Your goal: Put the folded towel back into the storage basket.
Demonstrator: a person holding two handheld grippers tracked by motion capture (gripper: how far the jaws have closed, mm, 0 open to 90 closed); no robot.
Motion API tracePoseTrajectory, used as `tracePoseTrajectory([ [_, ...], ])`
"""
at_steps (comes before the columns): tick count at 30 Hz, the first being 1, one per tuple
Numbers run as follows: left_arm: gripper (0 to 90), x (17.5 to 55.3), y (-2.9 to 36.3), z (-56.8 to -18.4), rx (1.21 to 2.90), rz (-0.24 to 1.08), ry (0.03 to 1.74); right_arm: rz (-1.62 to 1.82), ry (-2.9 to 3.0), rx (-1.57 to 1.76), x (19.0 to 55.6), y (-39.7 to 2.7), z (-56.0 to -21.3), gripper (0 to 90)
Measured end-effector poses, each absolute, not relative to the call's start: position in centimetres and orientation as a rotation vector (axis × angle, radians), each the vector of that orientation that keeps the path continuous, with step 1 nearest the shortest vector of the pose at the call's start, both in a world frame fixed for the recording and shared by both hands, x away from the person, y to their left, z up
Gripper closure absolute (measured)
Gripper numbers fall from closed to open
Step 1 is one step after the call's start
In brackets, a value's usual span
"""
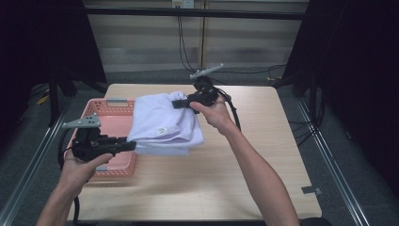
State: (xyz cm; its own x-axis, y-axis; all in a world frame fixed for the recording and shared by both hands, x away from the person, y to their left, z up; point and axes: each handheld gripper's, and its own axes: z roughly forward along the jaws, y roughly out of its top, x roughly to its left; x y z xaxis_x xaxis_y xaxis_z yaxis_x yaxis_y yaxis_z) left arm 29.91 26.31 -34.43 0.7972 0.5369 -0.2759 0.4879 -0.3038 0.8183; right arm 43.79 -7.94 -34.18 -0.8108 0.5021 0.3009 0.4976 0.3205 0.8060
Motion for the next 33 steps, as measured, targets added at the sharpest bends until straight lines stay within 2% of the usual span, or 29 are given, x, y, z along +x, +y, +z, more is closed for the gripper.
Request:
tracePoseTrajectory([
  [18, 73.5, 29.9, 37.4, -35.3, 1.85, 0.135, 0.961, 1.537, 2.646, 0.92, 47.2, 4.9, -34.6, 69.6],
  [28, 73.6, 29.9, 41.6, -36.9, 1.779, 0.136, 1.072, 1.525, 2.644, 0.937, 47.7, 9.0, -35.5, 69.6],
  [33, 73.6, 30.0, 42.1, -37.7, 1.796, 0.155, 1.107, 1.508, 2.635, 0.974, 47.7, 10.1, -36.8, 69.5],
])
